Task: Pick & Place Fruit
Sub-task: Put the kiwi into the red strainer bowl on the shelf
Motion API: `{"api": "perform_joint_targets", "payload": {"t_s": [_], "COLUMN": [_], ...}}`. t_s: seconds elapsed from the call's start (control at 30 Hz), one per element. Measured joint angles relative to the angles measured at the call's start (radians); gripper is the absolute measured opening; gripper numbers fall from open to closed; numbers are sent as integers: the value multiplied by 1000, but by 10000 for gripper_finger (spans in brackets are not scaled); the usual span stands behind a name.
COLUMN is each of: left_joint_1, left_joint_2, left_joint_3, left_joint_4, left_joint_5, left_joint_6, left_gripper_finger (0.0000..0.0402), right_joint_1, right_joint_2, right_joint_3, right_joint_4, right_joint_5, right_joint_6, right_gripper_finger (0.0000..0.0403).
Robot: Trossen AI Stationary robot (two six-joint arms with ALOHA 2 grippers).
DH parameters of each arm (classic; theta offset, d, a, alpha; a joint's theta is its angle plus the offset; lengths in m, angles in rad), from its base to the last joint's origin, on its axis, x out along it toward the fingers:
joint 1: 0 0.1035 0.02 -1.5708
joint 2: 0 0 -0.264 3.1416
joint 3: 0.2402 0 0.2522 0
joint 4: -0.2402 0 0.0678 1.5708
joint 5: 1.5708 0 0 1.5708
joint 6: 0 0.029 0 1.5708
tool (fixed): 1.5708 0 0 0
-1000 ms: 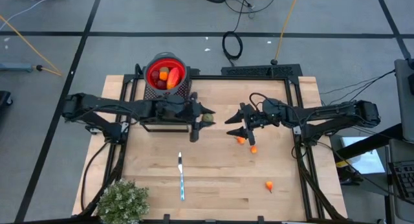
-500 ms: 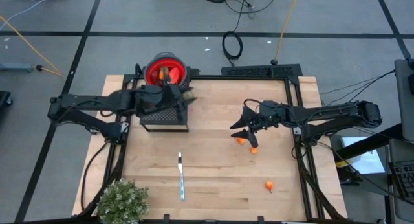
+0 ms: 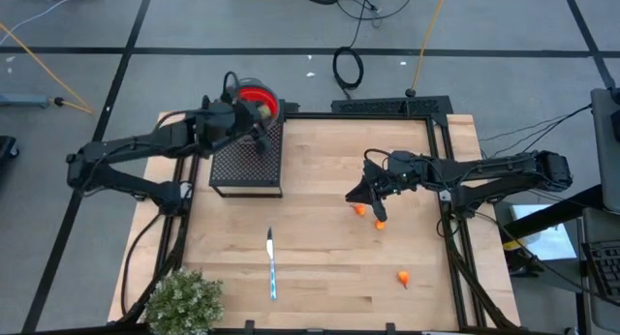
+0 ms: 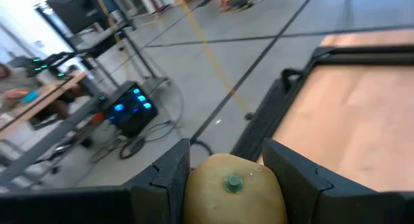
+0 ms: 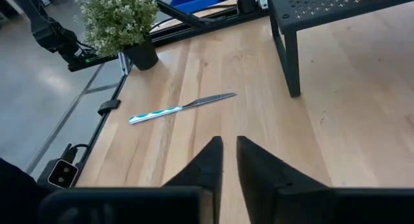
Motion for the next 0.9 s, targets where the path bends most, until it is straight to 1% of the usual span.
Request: {"api": "perform_joint_targets", "payload": {"t_s": [0.17, 0.23, 0.3, 0.47, 0.57, 0.63, 0.73, 0.9], "left_joint_1": [83, 113, 144, 207, 234, 252, 276, 302], "left_joint_2": [2, 2, 2, 2, 2, 2, 3, 30], "left_joint_3": [0, 0, 0, 0, 0, 0, 0, 0], "left_joint_4": [-19, -20, -20, -22, -26, -30, -51, -68], "left_joint_5": [2, 5, 33, 78, 86, 103, 135, 138], "left_joint_6": [67, 99, 125, 155, 165, 165, 169, 182], "left_gripper_finger": [168, 166, 164, 169, 169, 167, 164, 171], "right_joint_1": [0, 0, 0, 0, -1, -2, -2, -2], "right_joint_2": [0, 0, 0, -3, -19, -41, -91, -199], "right_joint_3": [0, 0, 0, 0, -1, -1, -1, -49], "right_joint_4": [-1, 0, 0, -1, -17, -33, -75, -87], "right_joint_5": [-51, -53, -52, -47, -46, -38, 9, 32], "right_joint_6": [-3, -4, -11, -55, -71, -82, -101, -120], "right_gripper_finger": [3, 3, 2, 1, 1, 1, 1, 0]}}
